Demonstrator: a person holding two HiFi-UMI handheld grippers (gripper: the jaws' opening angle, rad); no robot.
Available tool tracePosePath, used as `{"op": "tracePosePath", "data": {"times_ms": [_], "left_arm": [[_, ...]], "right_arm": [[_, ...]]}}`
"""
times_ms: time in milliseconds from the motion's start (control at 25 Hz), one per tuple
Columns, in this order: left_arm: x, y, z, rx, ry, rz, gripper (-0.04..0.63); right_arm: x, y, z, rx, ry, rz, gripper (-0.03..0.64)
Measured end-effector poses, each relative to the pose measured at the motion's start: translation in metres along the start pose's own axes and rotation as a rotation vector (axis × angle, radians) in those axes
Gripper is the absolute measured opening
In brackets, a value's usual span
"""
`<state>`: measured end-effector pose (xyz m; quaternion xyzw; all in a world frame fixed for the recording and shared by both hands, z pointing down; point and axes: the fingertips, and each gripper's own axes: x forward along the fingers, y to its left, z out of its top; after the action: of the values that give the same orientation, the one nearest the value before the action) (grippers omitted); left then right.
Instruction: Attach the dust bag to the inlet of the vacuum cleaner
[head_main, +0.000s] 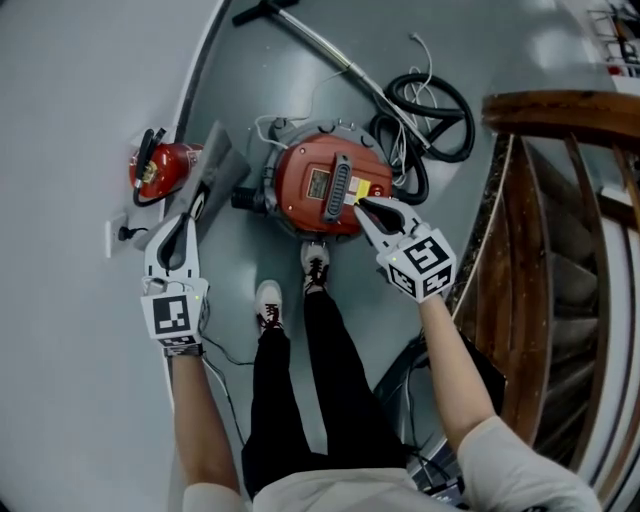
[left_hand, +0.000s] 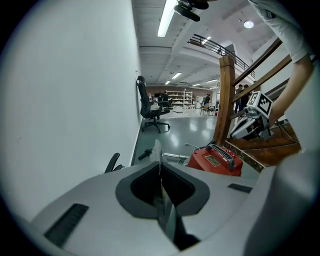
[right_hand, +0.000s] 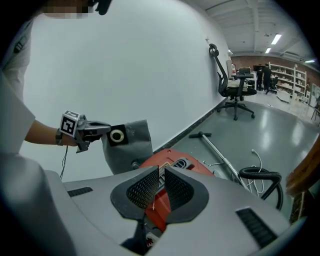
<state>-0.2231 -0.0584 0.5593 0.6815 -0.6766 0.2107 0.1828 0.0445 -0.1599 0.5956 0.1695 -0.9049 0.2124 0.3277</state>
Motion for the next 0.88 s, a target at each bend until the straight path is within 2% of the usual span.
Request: {"op": "tracePosePath", "data": {"times_ms": [480,880], "left_arm": [[0.03,-0.006,-0.044,-0.037,0.053,-0.013,0.018],[0.035,-0.016,-0.07,-0.027,0.083,-0.025,0.018]], "right_arm": [[0.036,-0.019,-0.046,-0.052,0.068,-0.003,0.034],[0.039,-0.016,-0.044,0.072,-0.039,0.082,0.034]]}}
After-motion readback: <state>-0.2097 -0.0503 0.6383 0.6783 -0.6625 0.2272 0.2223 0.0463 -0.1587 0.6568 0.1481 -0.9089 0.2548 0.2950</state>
